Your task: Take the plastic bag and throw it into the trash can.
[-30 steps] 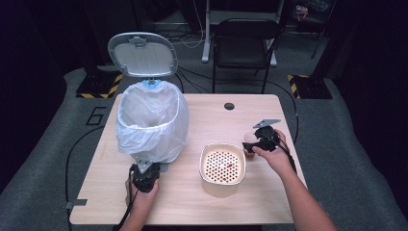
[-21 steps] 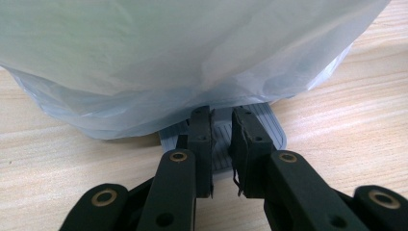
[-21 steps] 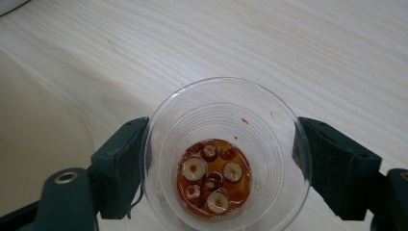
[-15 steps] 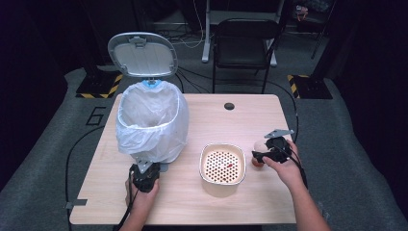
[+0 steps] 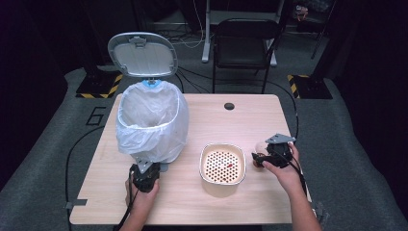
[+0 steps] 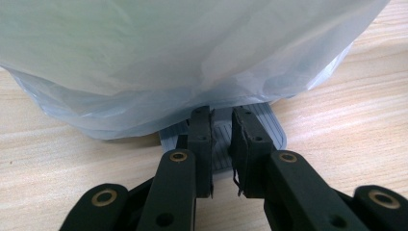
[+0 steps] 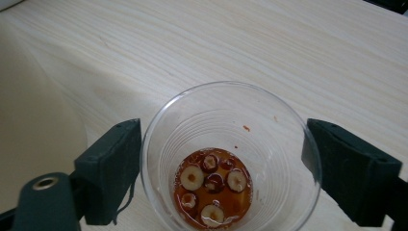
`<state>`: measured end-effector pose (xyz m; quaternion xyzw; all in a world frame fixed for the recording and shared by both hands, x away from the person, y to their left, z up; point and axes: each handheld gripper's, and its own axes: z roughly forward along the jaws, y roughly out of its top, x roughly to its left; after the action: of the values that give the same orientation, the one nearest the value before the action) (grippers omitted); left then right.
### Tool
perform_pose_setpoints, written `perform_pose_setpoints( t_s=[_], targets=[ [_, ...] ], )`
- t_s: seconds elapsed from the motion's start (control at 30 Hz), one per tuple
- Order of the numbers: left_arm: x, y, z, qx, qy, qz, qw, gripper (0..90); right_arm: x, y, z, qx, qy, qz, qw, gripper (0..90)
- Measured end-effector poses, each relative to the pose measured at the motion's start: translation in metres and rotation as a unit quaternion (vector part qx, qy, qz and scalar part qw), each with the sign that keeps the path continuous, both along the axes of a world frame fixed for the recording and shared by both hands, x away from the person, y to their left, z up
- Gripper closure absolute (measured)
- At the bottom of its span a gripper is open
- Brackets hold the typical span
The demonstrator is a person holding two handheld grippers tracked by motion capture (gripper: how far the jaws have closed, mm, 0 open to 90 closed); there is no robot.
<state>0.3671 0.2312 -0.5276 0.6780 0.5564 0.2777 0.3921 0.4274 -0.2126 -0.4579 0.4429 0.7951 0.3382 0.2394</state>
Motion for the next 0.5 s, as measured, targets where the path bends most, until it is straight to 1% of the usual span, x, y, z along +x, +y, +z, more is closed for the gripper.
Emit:
perform_pose_setpoints(
  t_s=[0.03, 0.07, 0.13, 0.17, 0.23, 0.3, 0.33, 0.37, 0.4, 0.5],
  targets=[
    [0.000, 0.001, 0.000, 0.006, 0.000, -0.002, 1.0000, 78.6, 0.000, -0.001, -0.001, 0.000, 0.001, 0.006, 1.0000, 14.0],
    [0.000, 0.000, 0.000, 0.000, -0.003, 0.002, 1.0000, 78.6, 0.000, -0.002, -0.005, 0.010, 0.005, 0.000, 0.9999, 13.6],
    [0.000, 0.000, 0.000, 0.002, 0.000, -0.001, 1.0000, 78.6, 0.000, -0.004, -0.006, 0.010, 0.009, 0.005, 0.9999, 13.6],
    [0.000, 0.001, 0.000, 0.005, -0.001, -0.002, 1.0000, 78.6, 0.000, -0.005, -0.007, 0.016, 0.012, -0.001, 0.9998, 13.7],
    [0.000, 0.001, 0.000, 0.005, 0.000, -0.002, 1.0000, 78.6, 0.001, -0.007, -0.010, 0.028, 0.019, 0.004, 0.9994, 13.8],
    [0.000, 0.000, 0.000, 0.001, 0.000, -0.001, 1.0000, 78.6, 0.001, -0.007, -0.012, 0.029, 0.017, 0.007, 0.9994, 13.8],
    [0.000, 0.001, 0.000, 0.004, 0.000, -0.001, 1.0000, 78.6, 0.001, -0.007, -0.014, 0.033, 0.018, 0.007, 0.9993, 14.0],
    [0.000, 0.000, 0.000, 0.001, 0.000, 0.000, 1.0000, 78.6, 0.001, -0.006, -0.016, 0.031, 0.018, 0.006, 0.9993, 14.1],
    [0.000, 0.001, 0.000, 0.004, -0.001, 0.000, 1.0000, 78.6, 0.001, -0.006, -0.018, 0.027, 0.014, 0.013, 0.9995, 14.3],
    [0.000, 0.001, 0.000, 0.005, 0.000, -0.001, 1.0000, 78.6, 0.001, -0.005, -0.020, 0.032, 0.012, 0.010, 0.9994, 14.9]
  ],
)
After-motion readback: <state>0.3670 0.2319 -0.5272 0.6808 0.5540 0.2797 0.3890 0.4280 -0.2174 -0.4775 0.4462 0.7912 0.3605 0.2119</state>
